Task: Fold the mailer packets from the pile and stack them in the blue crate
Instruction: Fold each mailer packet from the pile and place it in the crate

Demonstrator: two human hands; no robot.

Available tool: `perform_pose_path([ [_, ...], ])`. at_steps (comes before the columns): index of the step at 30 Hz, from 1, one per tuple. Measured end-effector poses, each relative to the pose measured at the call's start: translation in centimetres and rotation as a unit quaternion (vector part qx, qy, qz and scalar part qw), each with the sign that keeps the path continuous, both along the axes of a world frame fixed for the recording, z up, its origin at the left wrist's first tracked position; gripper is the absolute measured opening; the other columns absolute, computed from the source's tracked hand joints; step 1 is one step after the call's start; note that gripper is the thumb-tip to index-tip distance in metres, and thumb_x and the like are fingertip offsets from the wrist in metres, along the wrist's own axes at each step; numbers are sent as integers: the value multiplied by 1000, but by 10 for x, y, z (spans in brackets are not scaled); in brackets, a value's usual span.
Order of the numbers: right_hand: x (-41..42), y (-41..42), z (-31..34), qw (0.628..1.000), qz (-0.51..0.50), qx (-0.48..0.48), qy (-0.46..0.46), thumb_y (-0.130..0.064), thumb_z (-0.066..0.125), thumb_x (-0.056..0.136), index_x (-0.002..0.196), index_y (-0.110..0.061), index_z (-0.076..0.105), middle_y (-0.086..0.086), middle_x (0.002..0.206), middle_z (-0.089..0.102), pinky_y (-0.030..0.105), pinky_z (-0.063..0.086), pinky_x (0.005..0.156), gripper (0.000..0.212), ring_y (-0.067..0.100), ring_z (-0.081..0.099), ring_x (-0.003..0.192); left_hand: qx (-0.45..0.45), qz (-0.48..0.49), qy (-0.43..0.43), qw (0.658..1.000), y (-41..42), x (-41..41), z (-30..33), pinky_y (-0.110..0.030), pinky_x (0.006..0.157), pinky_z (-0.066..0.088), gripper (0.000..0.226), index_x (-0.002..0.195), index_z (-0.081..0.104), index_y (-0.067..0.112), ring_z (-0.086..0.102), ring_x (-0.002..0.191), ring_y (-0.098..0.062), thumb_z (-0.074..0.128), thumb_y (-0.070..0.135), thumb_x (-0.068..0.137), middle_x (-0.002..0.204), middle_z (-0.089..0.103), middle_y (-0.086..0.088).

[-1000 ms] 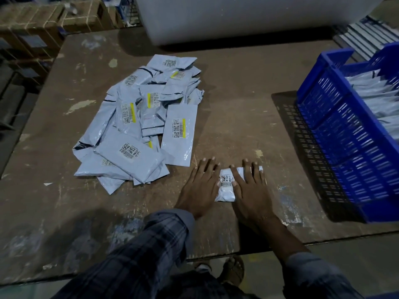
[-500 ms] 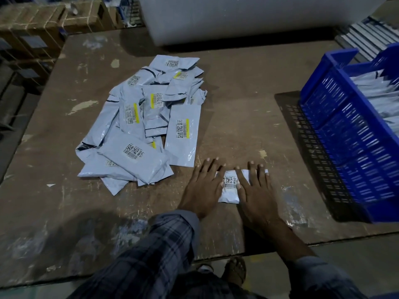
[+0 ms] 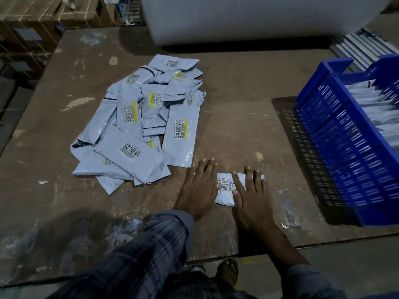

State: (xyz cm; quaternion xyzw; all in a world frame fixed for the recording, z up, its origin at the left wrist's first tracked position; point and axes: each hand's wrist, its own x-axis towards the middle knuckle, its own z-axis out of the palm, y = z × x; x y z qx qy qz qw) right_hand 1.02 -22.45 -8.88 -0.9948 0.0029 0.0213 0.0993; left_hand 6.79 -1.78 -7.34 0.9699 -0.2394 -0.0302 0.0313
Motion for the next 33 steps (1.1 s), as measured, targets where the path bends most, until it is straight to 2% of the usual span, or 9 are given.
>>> perform_pose_path([
  [6,6,4,2,999,-34,8,-7,-47,16,109,164,-45,12,1,175,-6,50,3,129,55,27,-8,161,7,-79,-16,997,-5,-7,-7,-60,127,16,60,169,13,14,6,163,-33,16,38,114,177,12,-8],
  [11,6,4,2,999,-32,1,17,-49,16,108,165,-42,10,4,175,-7,53,4,129,57,30,-8,160,8,-129,-12,992,7,11,-2,-51,129,16,61,169,16,14,10,163,-29,19,42,114,177,14,-6],
  [15,-15,4,0,1000,-7,-20,18,-50,19,109,166,-34,8,7,174,-6,55,4,129,61,34,-7,160,16,-77,8,997,10,21,-1,-49,131,15,68,169,16,10,7,164,-28,16,50,114,177,13,-9],
  [19,-11,1,5,999,-8,8,31,-52,18,107,166,-37,11,6,174,-7,52,0,129,61,33,-7,160,25,-13,9,1000,-1,1,-7,-54,129,15,71,168,15,7,8,163,-36,18,51,113,176,10,-14],
  [21,-2,-6,12,998,14,0,62,-56,21,106,165,-39,12,8,174,-7,52,-1,127,62,36,-5,160,6,-21,16,1000,2,1,-8,-52,130,16,72,168,14,9,8,163,-32,16,54,112,177,10,-11],
  [24,9,-15,26,996,36,-36,73,-56,48,103,162,-38,28,15,172,12,55,9,126,65,43,13,157,-59,-19,37,997,11,5,-10,-46,132,16,75,168,16,12,10,163,-24,20,59,111,177,11,-5],
  [28,16,-22,36,995,0,-60,75,-59,62,96,152,-35,49,17,166,30,54,20,124,63,42,27,151,-149,64,44,986,12,-3,-16,-39,131,14,70,169,18,15,15,162,-19,28,53,111,177,14,-2],
  [31,12,-35,36,993,-30,-103,51,-40,79,86,132,-25,68,17,141,56,49,38,109,50,39,49,129,-161,110,35,980,2,-9,-21,-37,131,11,69,167,25,15,19,161,-19,22,54,110,175,22,-2],
  [33,12,-43,39,993,-72,-92,31,-21,84,76,120,-15,70,16,122,64,44,45,96,47,37,58,112,-156,128,23,979,-10,-11,-23,-43,132,14,69,165,30,12,19,161,-23,19,52,109,174,24,-7],
])
